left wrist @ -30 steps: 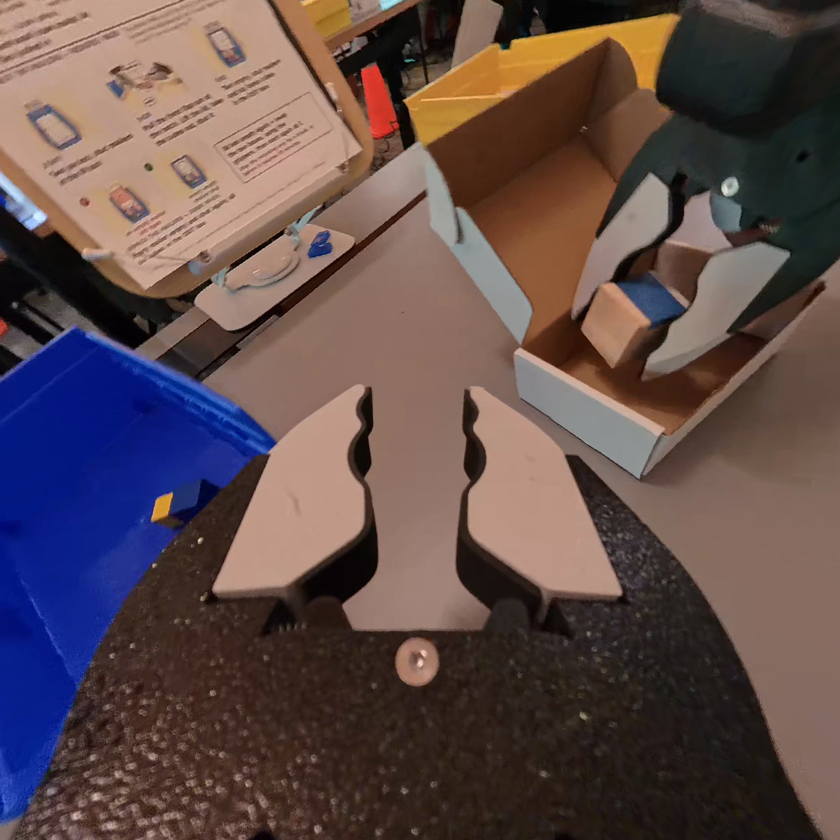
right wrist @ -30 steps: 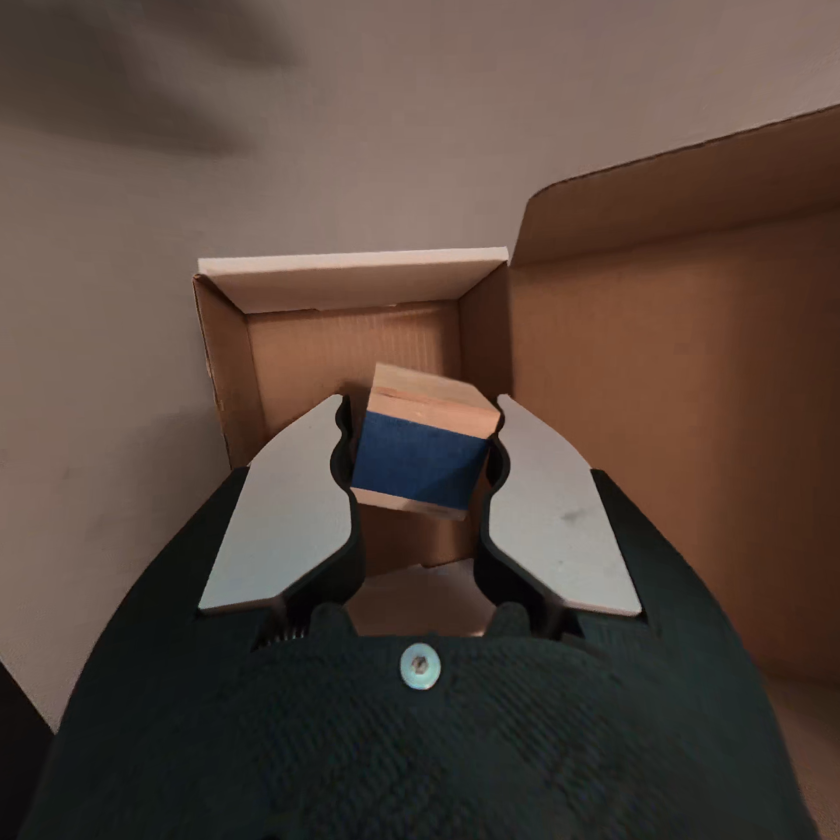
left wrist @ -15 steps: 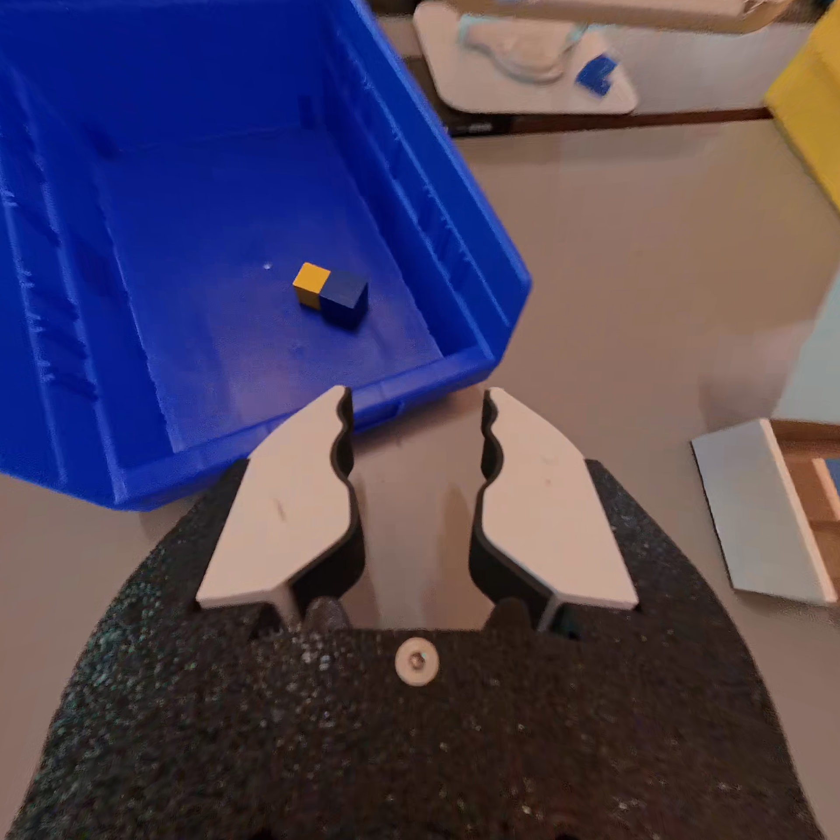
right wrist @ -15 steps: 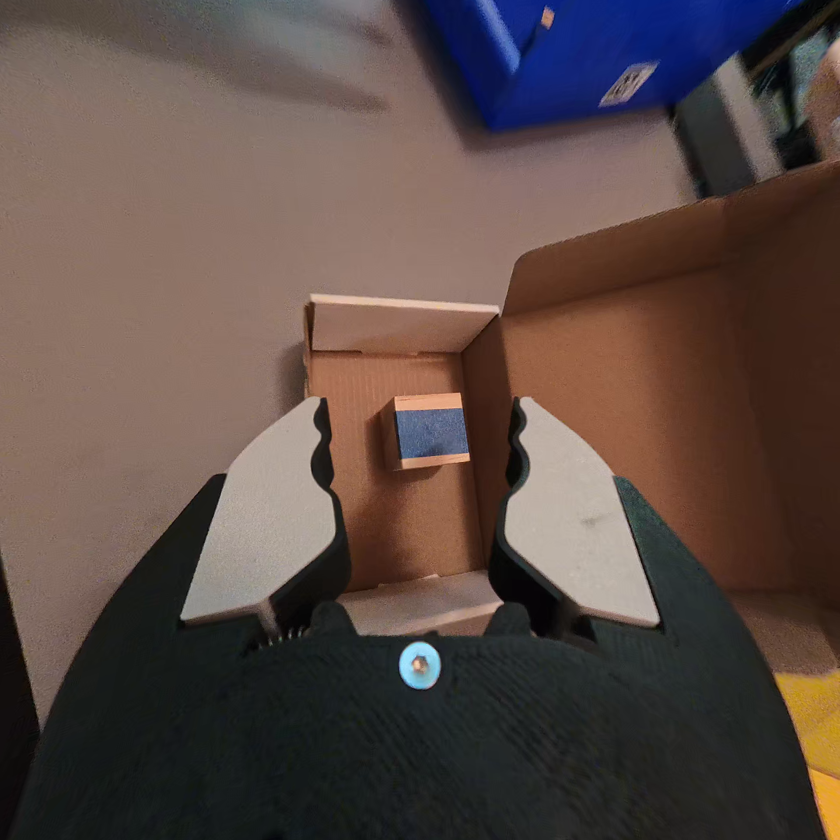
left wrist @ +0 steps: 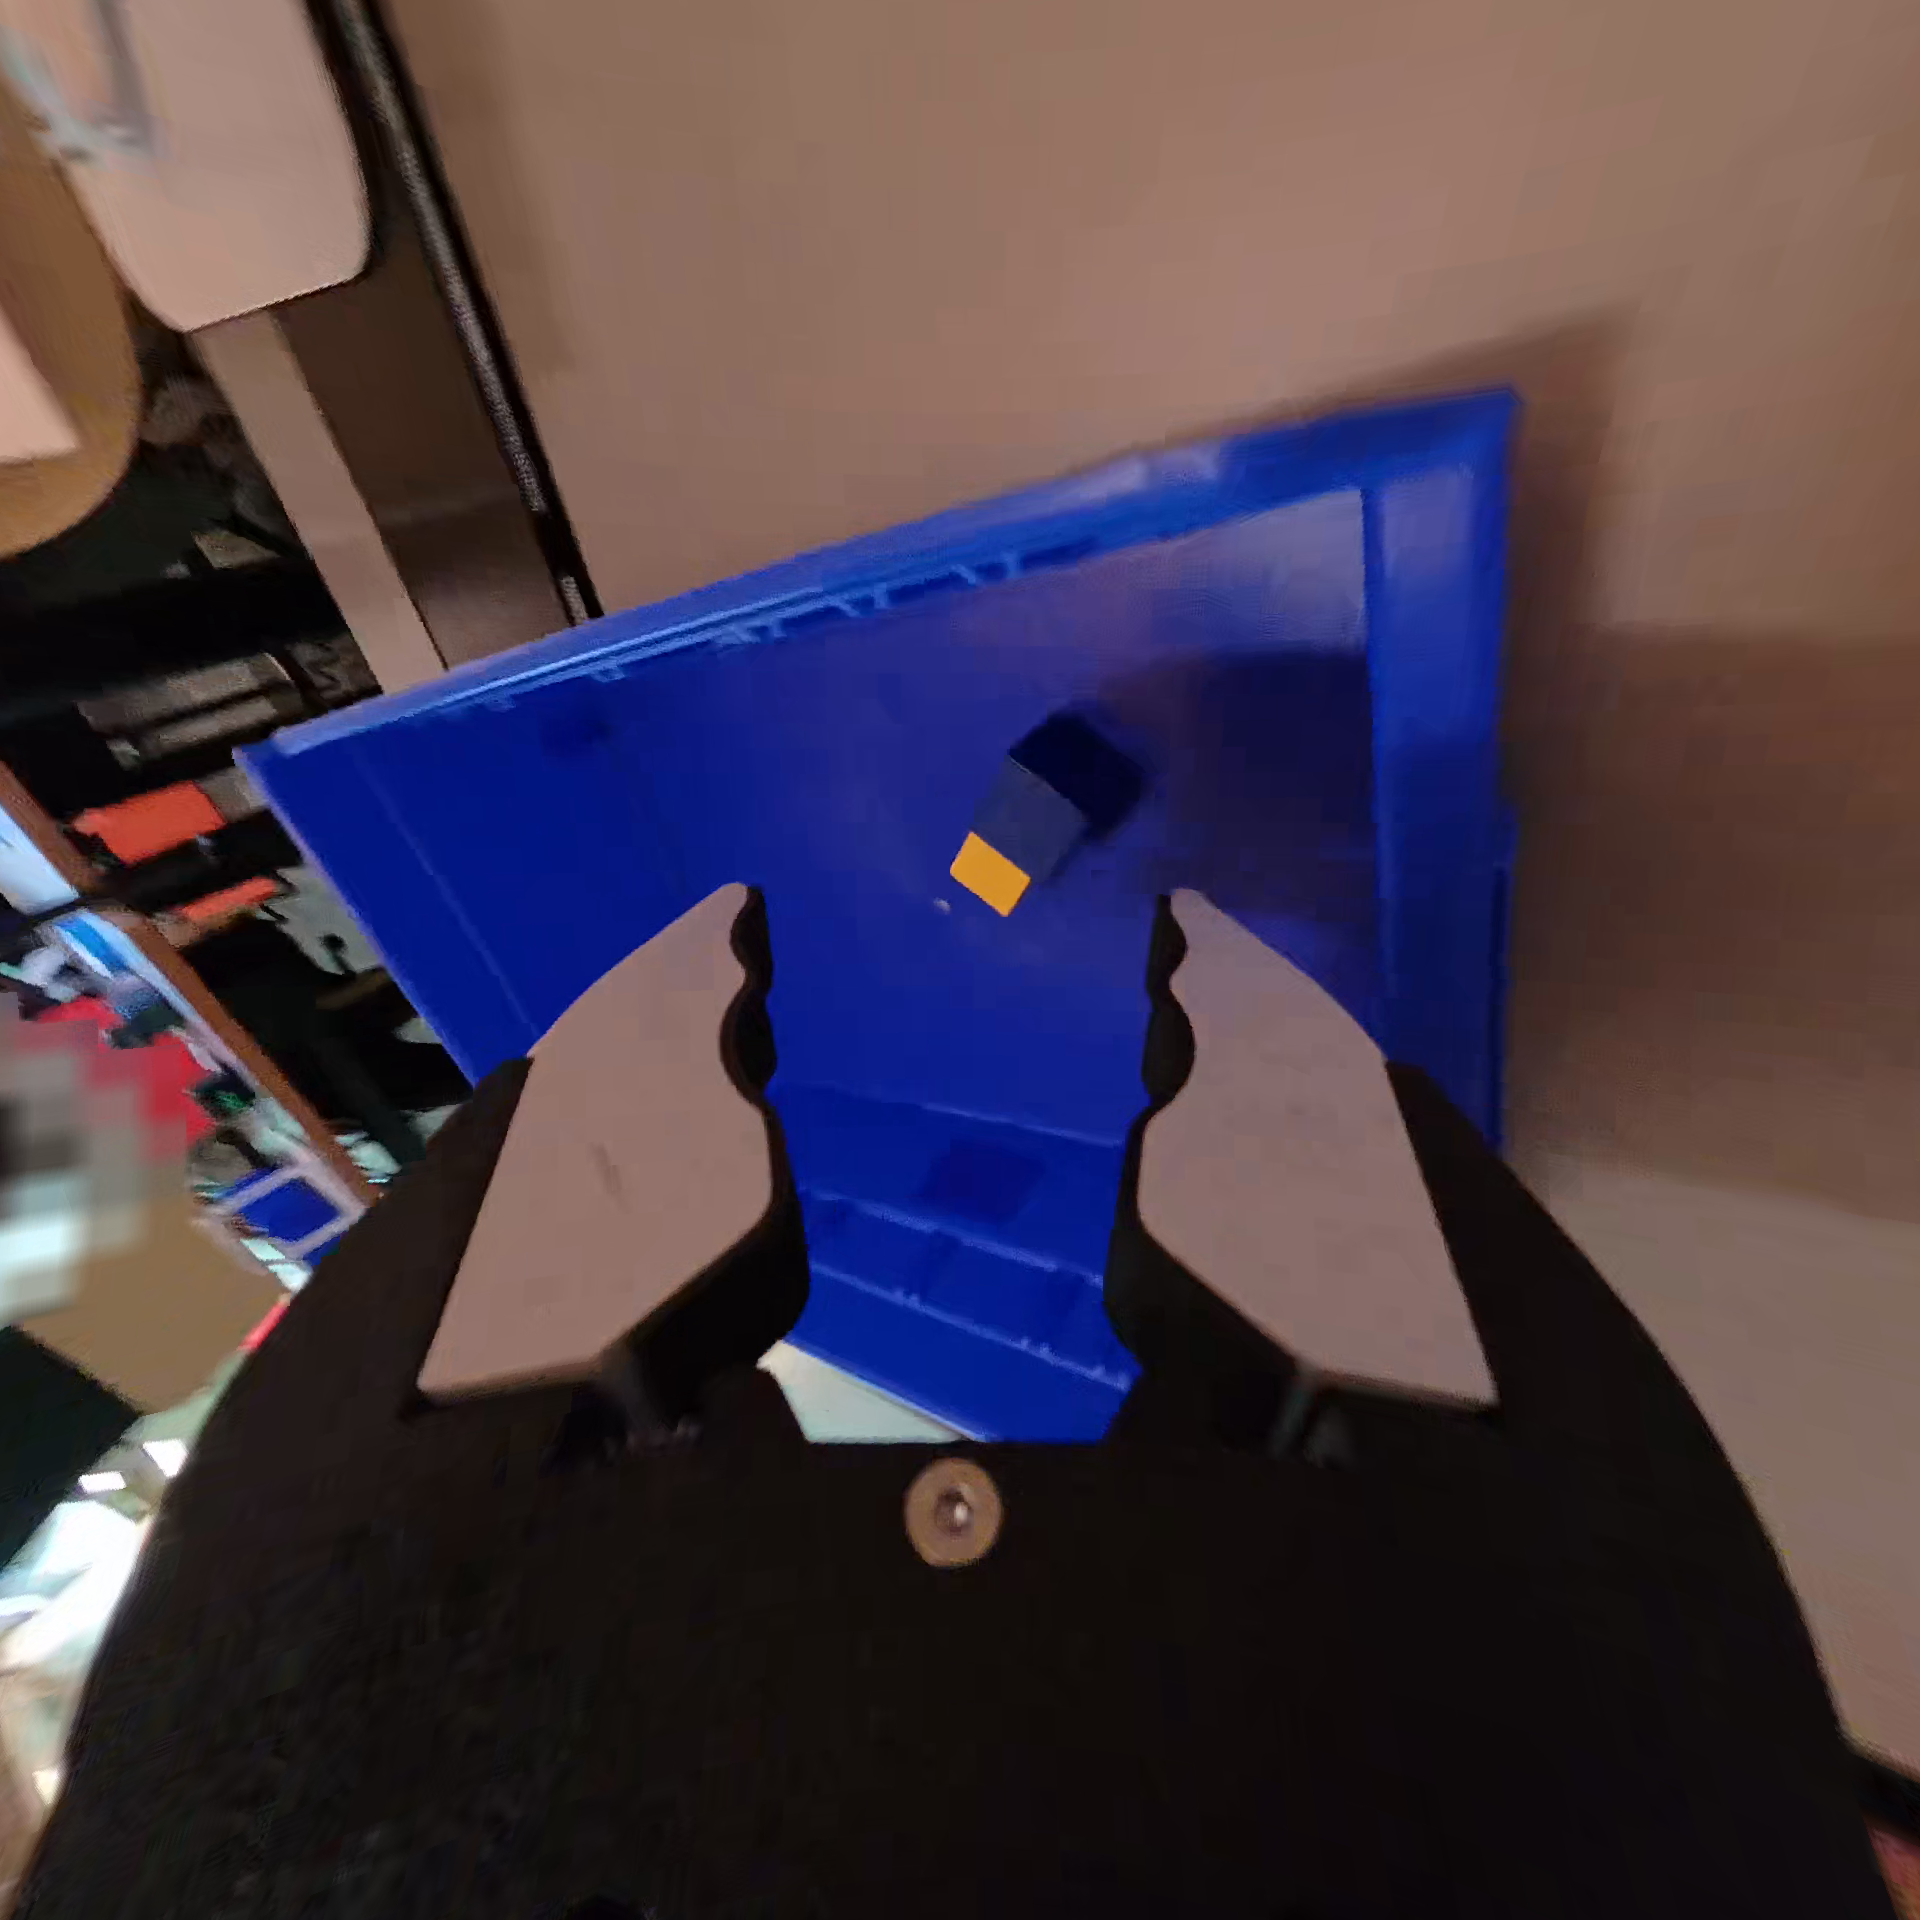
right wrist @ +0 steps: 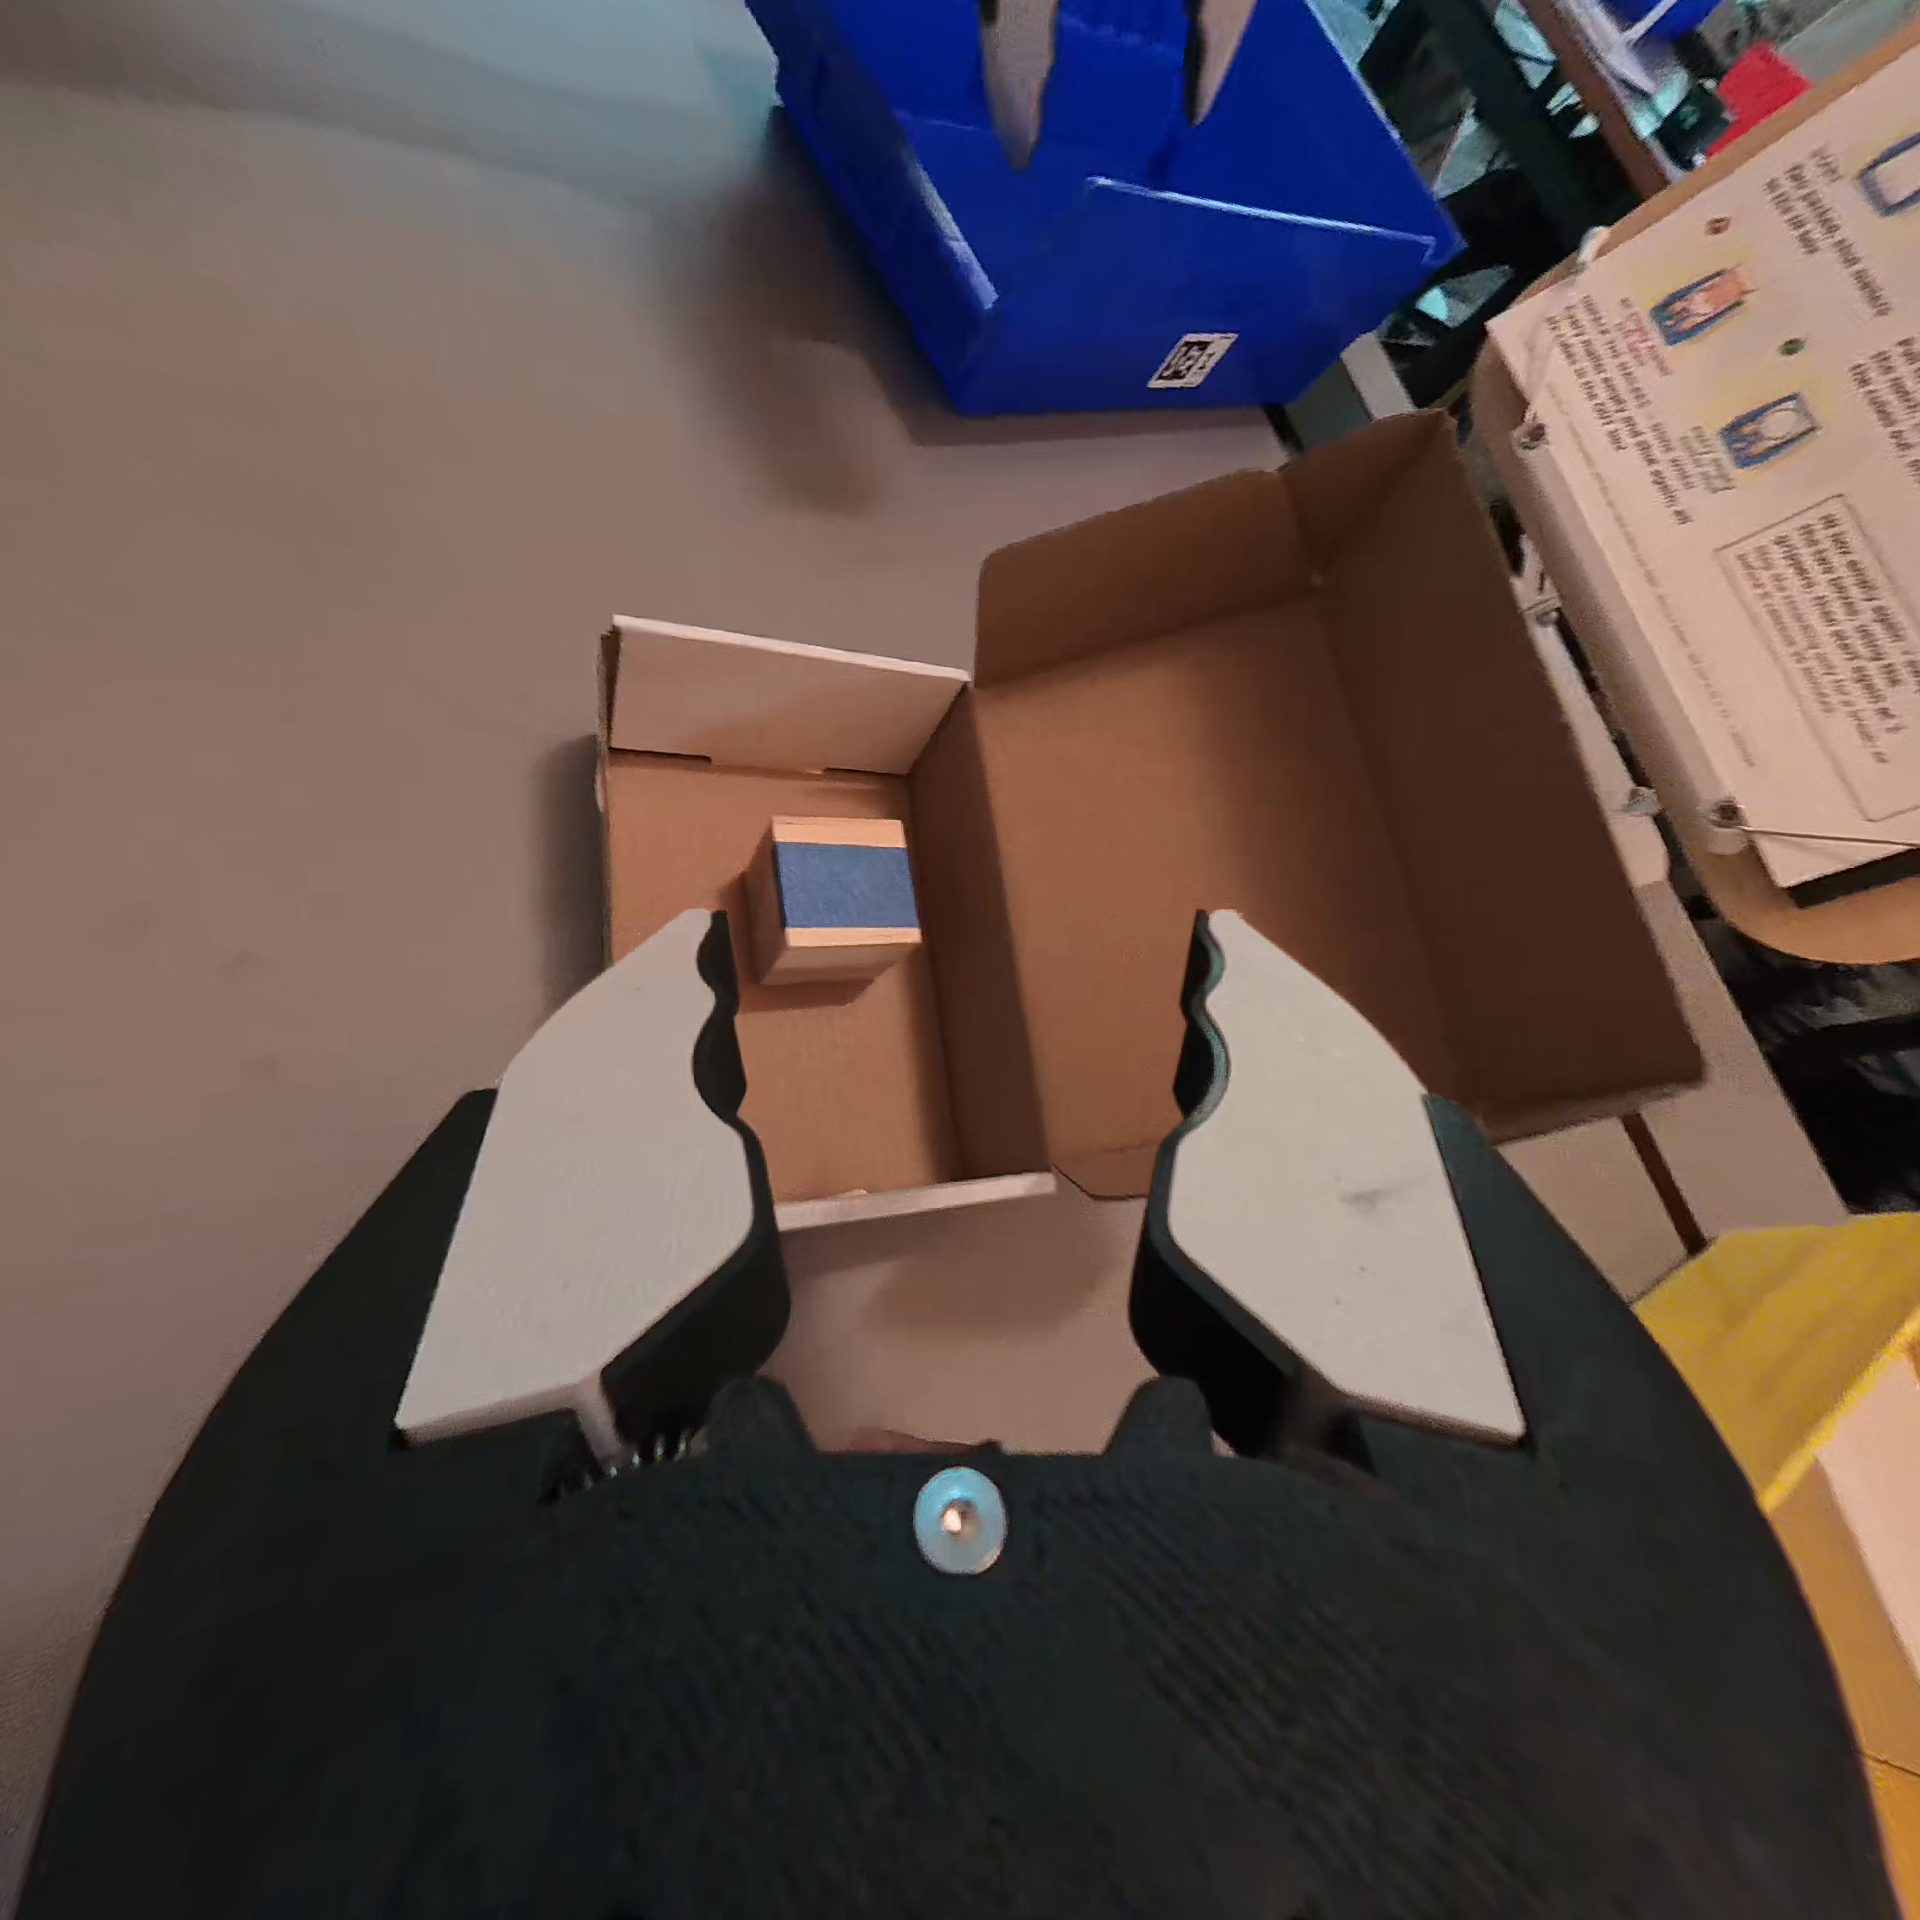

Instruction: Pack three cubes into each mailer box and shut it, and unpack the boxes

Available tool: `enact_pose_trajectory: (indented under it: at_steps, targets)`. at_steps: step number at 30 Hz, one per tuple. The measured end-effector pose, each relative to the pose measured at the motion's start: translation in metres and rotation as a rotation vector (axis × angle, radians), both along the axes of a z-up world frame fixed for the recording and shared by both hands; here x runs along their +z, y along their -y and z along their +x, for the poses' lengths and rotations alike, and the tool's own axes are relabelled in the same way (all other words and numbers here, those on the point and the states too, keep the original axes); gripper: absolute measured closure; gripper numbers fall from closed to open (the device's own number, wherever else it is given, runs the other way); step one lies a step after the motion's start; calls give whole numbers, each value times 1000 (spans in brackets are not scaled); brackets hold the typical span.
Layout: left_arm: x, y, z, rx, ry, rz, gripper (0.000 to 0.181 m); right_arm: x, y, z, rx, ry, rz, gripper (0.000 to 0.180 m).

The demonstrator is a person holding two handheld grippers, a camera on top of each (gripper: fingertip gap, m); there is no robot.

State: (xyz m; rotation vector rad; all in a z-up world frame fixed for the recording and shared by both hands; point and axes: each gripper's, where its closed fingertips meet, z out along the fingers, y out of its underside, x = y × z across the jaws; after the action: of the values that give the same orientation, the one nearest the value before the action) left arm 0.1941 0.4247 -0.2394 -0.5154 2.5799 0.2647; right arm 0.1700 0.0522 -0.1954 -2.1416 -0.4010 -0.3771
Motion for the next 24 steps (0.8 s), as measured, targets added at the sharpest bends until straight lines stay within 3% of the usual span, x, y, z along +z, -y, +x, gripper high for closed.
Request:
enact_pose_trajectory:
  at_steps: [1, 4, 8, 24]
  targets:
    - [-5, -3, 1, -40, -18, 50, 109, 2, 2, 3, -7, 5, 6, 97]
    - [-19, -7, 1, -132, -74, 116, 107, 5, 6, 11, -21, -29, 31, 97]
    - [-34, -13, 1, -138, -112, 97, 108, 4, 7, 16, -16, -85, 54, 97]
    - [-63, -20, 14, -189, -205, 3, 151, -7, 14, 37, -39, -210, 66, 95]
